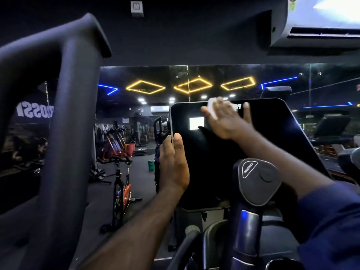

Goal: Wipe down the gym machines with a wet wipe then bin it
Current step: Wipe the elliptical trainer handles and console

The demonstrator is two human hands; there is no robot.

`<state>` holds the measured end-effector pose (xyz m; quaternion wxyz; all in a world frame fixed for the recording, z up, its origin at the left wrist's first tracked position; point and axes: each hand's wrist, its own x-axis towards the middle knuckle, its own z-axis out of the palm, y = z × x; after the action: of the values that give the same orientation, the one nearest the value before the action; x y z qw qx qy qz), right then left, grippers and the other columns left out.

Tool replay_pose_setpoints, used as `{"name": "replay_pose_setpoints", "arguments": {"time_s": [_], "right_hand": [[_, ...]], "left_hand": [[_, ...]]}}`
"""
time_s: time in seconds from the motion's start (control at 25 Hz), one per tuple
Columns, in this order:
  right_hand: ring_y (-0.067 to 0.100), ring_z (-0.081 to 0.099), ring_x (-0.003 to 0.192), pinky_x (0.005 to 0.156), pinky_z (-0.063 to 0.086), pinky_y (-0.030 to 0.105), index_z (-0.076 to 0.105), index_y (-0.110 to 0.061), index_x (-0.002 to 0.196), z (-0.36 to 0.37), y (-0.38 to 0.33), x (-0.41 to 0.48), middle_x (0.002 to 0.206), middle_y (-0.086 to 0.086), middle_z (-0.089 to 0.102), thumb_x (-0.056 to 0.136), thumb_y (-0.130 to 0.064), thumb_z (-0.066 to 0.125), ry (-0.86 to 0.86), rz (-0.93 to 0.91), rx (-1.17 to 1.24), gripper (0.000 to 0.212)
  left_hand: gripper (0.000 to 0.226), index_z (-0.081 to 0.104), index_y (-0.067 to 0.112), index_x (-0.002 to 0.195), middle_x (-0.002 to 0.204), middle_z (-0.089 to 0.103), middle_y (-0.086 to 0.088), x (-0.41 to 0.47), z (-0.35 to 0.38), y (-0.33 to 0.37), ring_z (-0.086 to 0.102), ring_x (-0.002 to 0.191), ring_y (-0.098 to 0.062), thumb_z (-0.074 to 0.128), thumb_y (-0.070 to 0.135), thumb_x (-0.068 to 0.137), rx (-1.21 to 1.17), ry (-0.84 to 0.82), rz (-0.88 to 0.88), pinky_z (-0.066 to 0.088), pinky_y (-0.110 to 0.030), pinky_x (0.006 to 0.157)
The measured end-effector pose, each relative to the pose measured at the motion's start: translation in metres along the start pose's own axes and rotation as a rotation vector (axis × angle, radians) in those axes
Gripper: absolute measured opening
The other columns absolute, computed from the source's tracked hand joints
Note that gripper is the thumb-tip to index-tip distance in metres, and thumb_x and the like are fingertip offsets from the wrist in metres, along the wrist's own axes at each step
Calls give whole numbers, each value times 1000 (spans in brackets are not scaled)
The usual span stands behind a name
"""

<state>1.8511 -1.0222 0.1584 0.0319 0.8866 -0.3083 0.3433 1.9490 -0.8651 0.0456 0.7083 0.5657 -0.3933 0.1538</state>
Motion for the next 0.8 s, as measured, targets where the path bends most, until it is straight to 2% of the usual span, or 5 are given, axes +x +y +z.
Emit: {"name": "replay_pose_setpoints", "arguments": {"time_s": [0.2,0.44,0.56,0.68,0.8], "right_hand": [[18,-14,160,116,-22,67,-7,-26,166,-2,62,-49,173,-4,-18,73,-97,-11,50,525,78,117],[19,-1,161,119,-26,55,7,-33,166,81,-62,-118,174,-10,-5,90,-68,-10,85,-216,-27,85],[35,17,158,123,-12,61,12,-29,165,65,8,-105,173,8,14,103,-59,29,82,-89,-19,71],[27,-5,160,112,-22,68,-5,-43,164,35,75,-106,174,5,-12,107,-64,25,47,151,-88,68],[43,38,144,122,12,71,33,-15,157,65,3,-142,156,22,38,104,-59,19,158,-4,-106,70]], "left_hand": [[104,36,18,157,156,40,0,-3,-2,5,41,136,-10,21,89,83,12,-90,-13,37,-25,105],[108,38,13,155,154,41,-5,-2,-3,9,41,139,-16,24,88,79,-44,-56,-51,34,-36,116],[93,40,15,155,153,43,-2,-4,-3,8,41,138,-13,25,80,90,-90,-58,-86,31,-36,118],[87,37,17,158,154,39,2,-5,-3,11,37,134,-6,24,74,93,-84,-68,-84,26,-24,107],[86,42,15,154,151,44,-2,-5,-4,13,42,132,-10,23,74,95,-68,-44,-90,29,-26,107]]}}
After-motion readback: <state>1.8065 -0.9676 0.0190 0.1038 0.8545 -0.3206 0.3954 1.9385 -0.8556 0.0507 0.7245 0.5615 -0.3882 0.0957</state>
